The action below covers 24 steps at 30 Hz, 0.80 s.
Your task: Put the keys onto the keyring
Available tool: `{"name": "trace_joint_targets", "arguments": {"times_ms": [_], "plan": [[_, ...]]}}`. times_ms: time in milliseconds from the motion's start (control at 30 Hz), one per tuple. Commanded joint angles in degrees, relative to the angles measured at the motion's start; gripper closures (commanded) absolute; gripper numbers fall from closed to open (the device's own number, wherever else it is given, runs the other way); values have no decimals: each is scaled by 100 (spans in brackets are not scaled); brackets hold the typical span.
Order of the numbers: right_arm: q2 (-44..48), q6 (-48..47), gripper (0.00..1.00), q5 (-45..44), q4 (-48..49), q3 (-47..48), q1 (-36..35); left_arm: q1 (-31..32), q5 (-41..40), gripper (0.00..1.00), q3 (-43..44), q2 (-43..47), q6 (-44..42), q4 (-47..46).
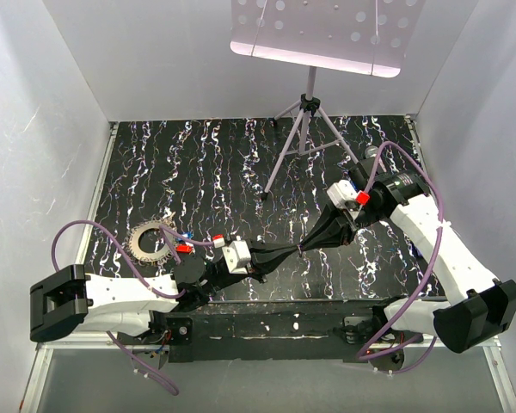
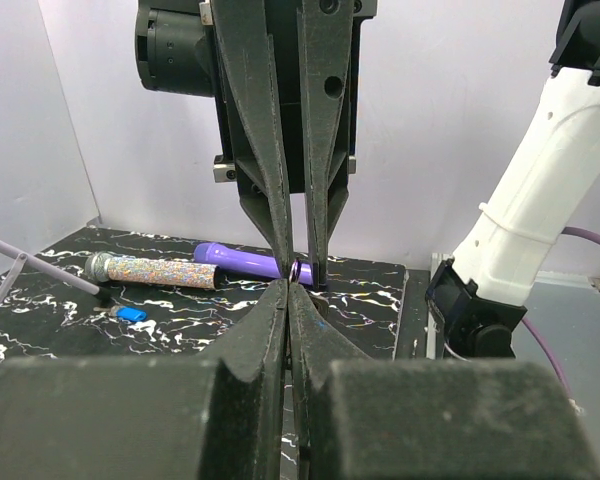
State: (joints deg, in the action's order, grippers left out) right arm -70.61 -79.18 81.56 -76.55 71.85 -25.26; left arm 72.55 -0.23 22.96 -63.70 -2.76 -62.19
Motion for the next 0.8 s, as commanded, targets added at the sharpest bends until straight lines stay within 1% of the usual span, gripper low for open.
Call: {"name": "trace_joint_targets", "arguments": {"times_ms": [0, 67, 100, 233, 300, 333, 367, 400, 467, 533, 600, 633, 667, 733, 767], "plan": [[56, 122, 83, 88, -1134, 206, -41, 22, -21, 100, 51, 60, -5, -188], [47, 201, 90, 53, -1081, 232, -41, 22, -12, 100, 51, 51, 13, -179], [47, 262, 97, 53, -1029, 241, -32, 13, -12, 100, 42, 42, 13, -179], [65, 718, 99, -70, -722, 198, -41, 22, 5, 100, 24, 51, 48, -179], [100, 1244, 99, -245, -353, 127, -23, 13, -56, 100, -28, 112, 74, -179], [135, 1508, 99, -350, -143, 84, 12, 13, -100, 97, -72, 199, 83, -75], [187, 1693, 99, -482, 16, 13, 55, 13, -135, 80, -90, 374, 83, 196], [257, 1982, 99, -692, 183, -66, 125, 22, -170, 68, -81, 550, 66, 521], [433, 2719, 99, -1183, 674, -320, 266, 4, -293, 49, -20, 1077, 30, 1529], [653, 3249, 99, -1798, 1123, -583, 459, 4, -538, 36, 76, 1586, 30, 2610], [907, 3794, 99, -2536, 1423, -891, 679, -4, -881, 25, 191, 2106, 161, 3674], [1030, 3787, 99, -2870, 1407, -997, 810, -13, -1048, 21, 261, 2273, 180, 4158], [1136, 3830, 99, -3178, 1415, -1137, 942, -22, -1189, 18, 340, 2388, 197, 4554], [1260, 3840, 99, -3715, 1302, -1348, 1363, -31, -1470, 15, 507, 2546, 233, 5311], [1278, 3796, 99, -3952, 1179, -1437, 1548, -22, -1558, 14, 577, 2582, 389, 5610]]}}
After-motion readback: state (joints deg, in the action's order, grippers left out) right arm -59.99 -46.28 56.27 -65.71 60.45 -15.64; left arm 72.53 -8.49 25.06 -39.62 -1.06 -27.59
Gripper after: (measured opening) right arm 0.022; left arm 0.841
